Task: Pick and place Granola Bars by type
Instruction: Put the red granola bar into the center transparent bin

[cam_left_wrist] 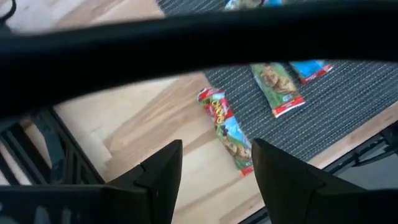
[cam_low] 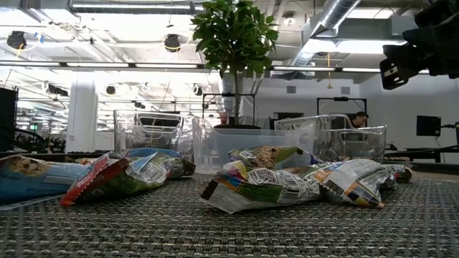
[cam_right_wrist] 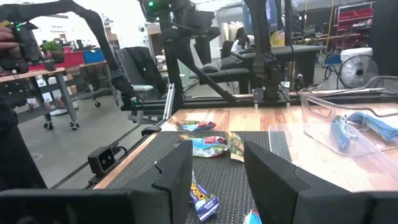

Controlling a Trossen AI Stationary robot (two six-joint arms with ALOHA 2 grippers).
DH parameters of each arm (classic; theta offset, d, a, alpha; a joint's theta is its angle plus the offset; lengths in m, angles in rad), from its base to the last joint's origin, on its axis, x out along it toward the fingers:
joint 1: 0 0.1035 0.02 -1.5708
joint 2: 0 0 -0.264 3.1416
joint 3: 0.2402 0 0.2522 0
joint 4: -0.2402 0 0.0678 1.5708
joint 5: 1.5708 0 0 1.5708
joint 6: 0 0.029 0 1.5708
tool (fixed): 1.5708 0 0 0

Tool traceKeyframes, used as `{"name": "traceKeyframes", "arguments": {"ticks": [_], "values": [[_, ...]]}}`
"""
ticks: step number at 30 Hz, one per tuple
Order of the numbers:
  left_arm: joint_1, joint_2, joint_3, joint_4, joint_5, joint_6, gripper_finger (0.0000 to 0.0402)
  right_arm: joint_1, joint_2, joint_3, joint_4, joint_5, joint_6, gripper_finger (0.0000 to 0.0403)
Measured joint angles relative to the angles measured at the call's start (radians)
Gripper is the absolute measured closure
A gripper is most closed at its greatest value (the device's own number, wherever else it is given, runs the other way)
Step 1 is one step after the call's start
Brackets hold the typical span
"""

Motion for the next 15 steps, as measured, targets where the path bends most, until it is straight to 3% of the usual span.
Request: {"name": "traceKeyframes", "arguments": {"ticks": [15], "values": [[-0.024, 0.163, 0.0, 0.102, 0.085, -0.137, 0.0217, 0.0, 0.0, 0.0, 0.0, 0.0, 0.0, 0.0264]]}}
